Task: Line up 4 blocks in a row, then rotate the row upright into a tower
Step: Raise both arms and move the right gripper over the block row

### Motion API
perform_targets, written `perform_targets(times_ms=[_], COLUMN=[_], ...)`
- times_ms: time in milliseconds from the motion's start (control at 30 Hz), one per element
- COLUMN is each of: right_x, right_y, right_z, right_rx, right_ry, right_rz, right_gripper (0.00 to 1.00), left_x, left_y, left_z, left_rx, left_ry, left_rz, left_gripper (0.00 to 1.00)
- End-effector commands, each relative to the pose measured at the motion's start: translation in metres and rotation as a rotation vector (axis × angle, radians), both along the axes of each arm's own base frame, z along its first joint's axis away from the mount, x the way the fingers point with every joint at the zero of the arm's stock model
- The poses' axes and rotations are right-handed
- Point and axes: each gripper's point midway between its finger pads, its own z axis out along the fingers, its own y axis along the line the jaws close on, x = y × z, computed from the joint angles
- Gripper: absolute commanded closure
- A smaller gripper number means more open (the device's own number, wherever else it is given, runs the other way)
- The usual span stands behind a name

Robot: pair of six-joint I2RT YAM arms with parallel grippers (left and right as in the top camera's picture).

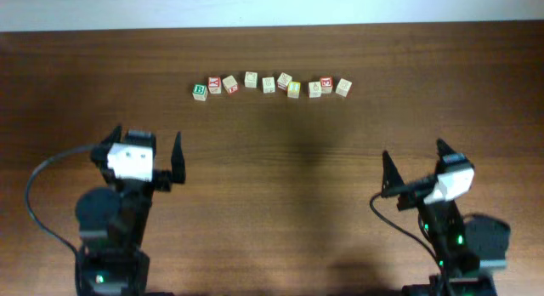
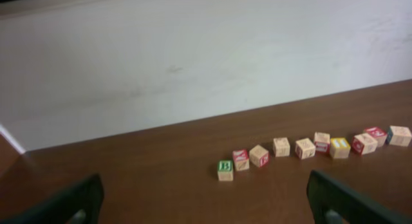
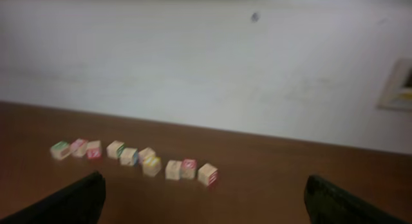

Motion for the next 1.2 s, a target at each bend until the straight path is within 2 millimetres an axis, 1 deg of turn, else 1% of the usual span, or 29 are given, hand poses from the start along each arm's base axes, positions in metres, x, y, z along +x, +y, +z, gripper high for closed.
perform_targets(times_ms=[0, 33, 67, 133, 200, 233, 267, 300, 333, 367, 433, 467, 500, 533, 567, 600, 633, 700, 733, 767, 800, 833, 867, 933, 967, 1000, 1100, 1133, 1167], right_x=[0.028, 0.044, 0.053, 0.080, 0.103, 0.113, 0.123, 0.132, 0.138, 0.147, 0.149, 0.152, 0.154, 0.157, 0.158, 0.160, 0.162, 0.168, 0.174, 0.182, 0.188, 0.198, 0.206, 0.228, 0.238, 0.244, 0.261, 0.264, 0.270], right_y=[0.019, 0.020, 0.020, 0.019, 0.019, 0.019, 0.019, 0.019, 0.019, 0.019, 0.032, 0.034, 0.036, 0.033, 0.030, 0.024, 0.024, 0.031, 0.034, 0.038, 0.040, 0.041, 0.043, 0.048, 0.050, 0.051, 0.056, 0.059, 0.068], right_z=[0.014, 0.013, 0.012, 0.009, 0.003, -0.001, -0.008, -0.014, -0.020, -0.034, -0.060, -0.072, -0.080, -0.085, -0.087, -0.087, -0.083, -0.069, -0.060, -0.051, -0.046, -0.043, -0.045, -0.068, -0.089, -0.106, -0.160, -0.171, -0.179], right_rx=[0.023, 0.033, 0.038, 0.055, 0.070, 0.077, 0.086, 0.090, 0.092, 0.099, 0.152, 0.161, 0.172, 0.211, 0.223, 0.216, 0.210, 0.219, 0.230, 0.241, 0.250, 0.265, 0.267, 0.280, 0.273, 0.266, 0.248, 0.250, 0.238], right_ry=[0.128, 0.226, 0.290, 0.486, 0.667, 0.755, 0.835, 0.886, 0.911, 0.945, 1.032, 1.061, 1.083, 1.110, 1.120, 1.130, 1.125, 1.084, 1.044, 0.988, 0.950, 0.904, 0.884, 0.884, 0.903, 0.923, 0.977, 0.988, 0.992], right_rz=[0.120, 0.130, 0.129, 0.126, 0.122, 0.120, 0.121, 0.120, 0.119, 0.122, 0.194, 0.201, 0.194, 0.138, 0.090, -0.041, -0.091, -0.196, -0.259, -0.305, -0.328, -0.356, -0.355, -0.361, -0.366, -0.371, -0.381, -0.370, -0.305], right_gripper=[0.02, 0.02, 0.02, 0.02, 0.02, 0.02, 0.02, 0.02, 0.02, 0.02, 0.02, 0.02, 0.01, 0.03, 0.05, 0.05, 0.06, 0.10, 0.13, 0.16, 0.18, 0.20, 0.22, 0.26, 0.26, 0.26, 0.26, 0.26, 0.26], left_x=[0.029, 0.041, 0.051, 0.071, 0.088, 0.093, 0.100, 0.102, 0.102, 0.103, 0.104, 0.107, 0.110, 0.114, 0.117, 0.121, 0.124, 0.126, 0.124, 0.124, 0.125, 0.131, 0.134, 0.140, 0.143, 0.143, 0.142, 0.142, 0.142], left_y=[-0.014, -0.015, -0.014, -0.014, -0.022, -0.028, -0.045, -0.059, -0.065, -0.065, -0.065, -0.063, -0.057, -0.048, -0.034, -0.017, -0.007, 0.013, 0.028, 0.040, 0.045, 0.044, 0.043, 0.035, 0.027, 0.025, 0.025, 0.025, 0.025], left_z=[0.017, 0.014, 0.011, 0.002, -0.010, -0.015, -0.018, -0.019, -0.021, -0.030, -0.042, -0.044, -0.044, -0.045, -0.045, -0.035, -0.023, 0.004, 0.017, 0.024, 0.026, 0.021, 0.015, 0.001, -0.005, -0.008, -0.010, -0.010, -0.010], left_rx=[-0.026, -0.032, -0.035, -0.043, -0.068, -0.086, -0.142, -0.183, -0.200, -0.206, -0.216, -0.207, -0.192, -0.220, -0.267, -0.287, -0.283, -0.261, -0.251, -0.224, -0.209, -0.207, -0.209, -0.213, -0.219, -0.223, -0.223, -0.223, -0.223], left_ry=[0.129, 0.211, 0.272, 0.409, 0.538, 0.585, 0.638, 0.647, 0.658, 0.685, 0.724, 0.722, 0.715, 0.724, 0.735, 0.723, 0.701, 0.673, 0.674, 0.681, 0.690, 0.713, 0.728, 0.764, 0.783, 0.794, 0.805, 0.805, 0.805], left_rz=[-0.083, -0.088, -0.087, -0.085, -0.125, -0.157, -0.252, -0.333, -0.362, -0.362, -0.362, -0.348, -0.316, -0.235, -0.115, 0.015, 0.080, 0.206, 0.303, 0.373, 0.399, 0.397, 0.397, 0.371, 0.344, 0.335, 0.333, 0.333, 0.334], left_gripper=[0.01, 0.01, 0.01, 0.01, 0.01, 0.01, 0.01, 0.01, 0.01, 0.01, 0.01, 0.01, 0.01, 0.01, 0.01, 0.01, 0.01, 0.01, 0.01, 0.01, 0.01, 0.01, 0.01, 0.01, 0.01, 0.01, 0.01, 0.01, 0.01])
